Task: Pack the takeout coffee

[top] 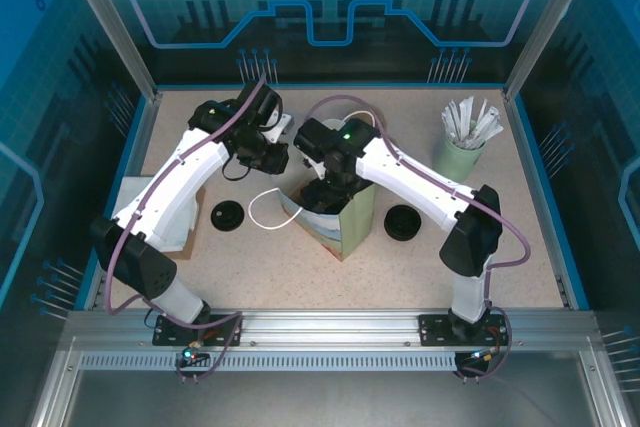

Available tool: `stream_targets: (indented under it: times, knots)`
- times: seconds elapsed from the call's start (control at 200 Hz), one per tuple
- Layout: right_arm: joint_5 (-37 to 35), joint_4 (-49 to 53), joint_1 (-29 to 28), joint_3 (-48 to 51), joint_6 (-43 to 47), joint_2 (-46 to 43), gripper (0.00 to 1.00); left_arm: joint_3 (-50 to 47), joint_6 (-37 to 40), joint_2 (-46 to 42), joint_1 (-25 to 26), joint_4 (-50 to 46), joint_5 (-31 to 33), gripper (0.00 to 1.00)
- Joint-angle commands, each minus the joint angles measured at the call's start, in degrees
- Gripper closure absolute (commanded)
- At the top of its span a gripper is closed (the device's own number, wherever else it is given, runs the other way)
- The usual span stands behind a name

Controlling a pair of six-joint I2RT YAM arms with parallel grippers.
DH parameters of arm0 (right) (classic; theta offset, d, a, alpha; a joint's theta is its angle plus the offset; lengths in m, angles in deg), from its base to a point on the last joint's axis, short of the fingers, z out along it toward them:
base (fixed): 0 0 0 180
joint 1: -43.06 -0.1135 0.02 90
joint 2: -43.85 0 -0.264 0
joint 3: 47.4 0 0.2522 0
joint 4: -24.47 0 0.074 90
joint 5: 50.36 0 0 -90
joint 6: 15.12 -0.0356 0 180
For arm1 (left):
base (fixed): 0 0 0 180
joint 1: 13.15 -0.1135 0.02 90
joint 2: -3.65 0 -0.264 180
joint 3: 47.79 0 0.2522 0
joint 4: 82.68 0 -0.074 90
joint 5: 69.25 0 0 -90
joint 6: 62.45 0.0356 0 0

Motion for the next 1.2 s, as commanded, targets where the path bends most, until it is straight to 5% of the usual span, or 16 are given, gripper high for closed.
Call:
stream_targets:
  times: [0.0,0.39,0.65,1.191]
  knots:
    - [-0.7,3.3,1.1,-3.3,-0.4,-3.7,0.00,2.5,-0.5,0.6,0.3,-1.1,0.5,0.83]
    - [-2.1,6.2,3.3,-10.4,-0.2,-12.2,0.00,3.0,-0.9,1.3,0.2,0.0,-0.6,0.56]
    - [-10.0,7.6,7.6,-9.9,0.1,-20.6,0.13,4.4,-1.5,0.9,-0.4,-0.4,-1.3,0.38]
    - [-29.0,0.3,24.9,10.7,8.0,-27.5,0.37,-3.4,-7.4,-15.1,-5.6,6.0,-7.0,0.17]
